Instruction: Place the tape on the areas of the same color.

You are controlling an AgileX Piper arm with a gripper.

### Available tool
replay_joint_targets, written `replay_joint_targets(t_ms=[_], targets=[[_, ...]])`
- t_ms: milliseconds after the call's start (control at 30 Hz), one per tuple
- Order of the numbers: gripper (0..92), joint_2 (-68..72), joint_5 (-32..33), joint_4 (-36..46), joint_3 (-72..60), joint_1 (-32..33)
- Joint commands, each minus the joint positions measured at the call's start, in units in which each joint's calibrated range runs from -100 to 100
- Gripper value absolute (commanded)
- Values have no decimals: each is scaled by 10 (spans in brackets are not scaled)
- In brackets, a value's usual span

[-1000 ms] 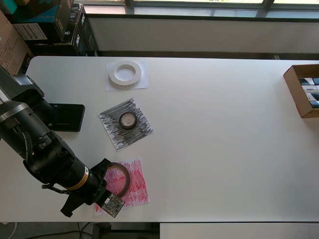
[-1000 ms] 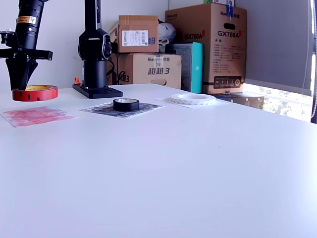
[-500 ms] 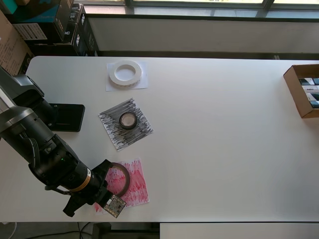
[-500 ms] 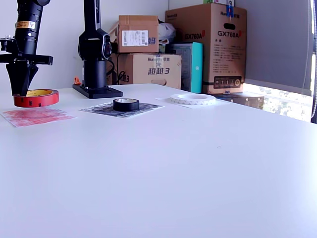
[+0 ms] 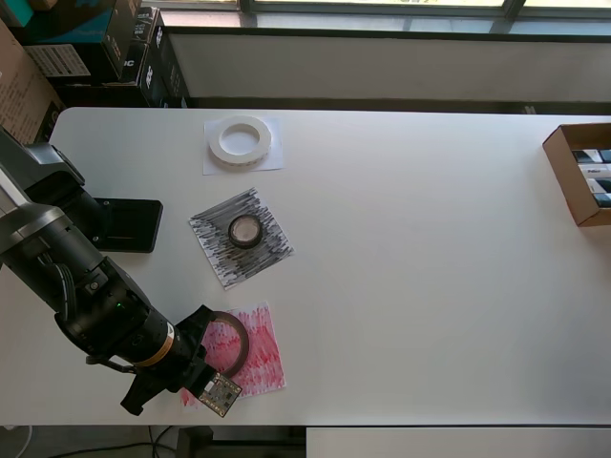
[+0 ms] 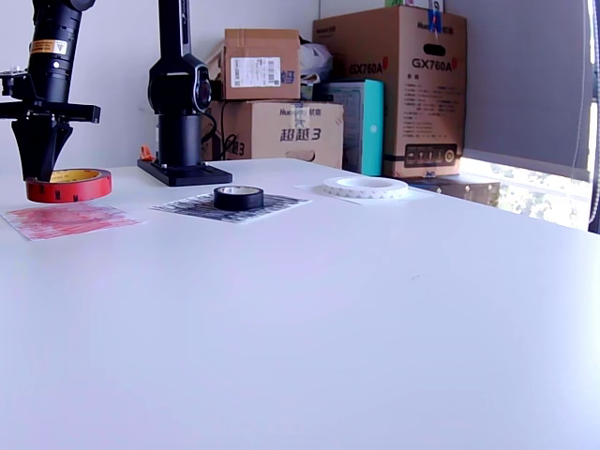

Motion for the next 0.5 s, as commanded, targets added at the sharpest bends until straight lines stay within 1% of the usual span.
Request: replay_joint_targets(t_ms=[0, 467], targets=[[1, -1, 3, 3, -5, 3], [1, 11, 4, 3, -12, -1]])
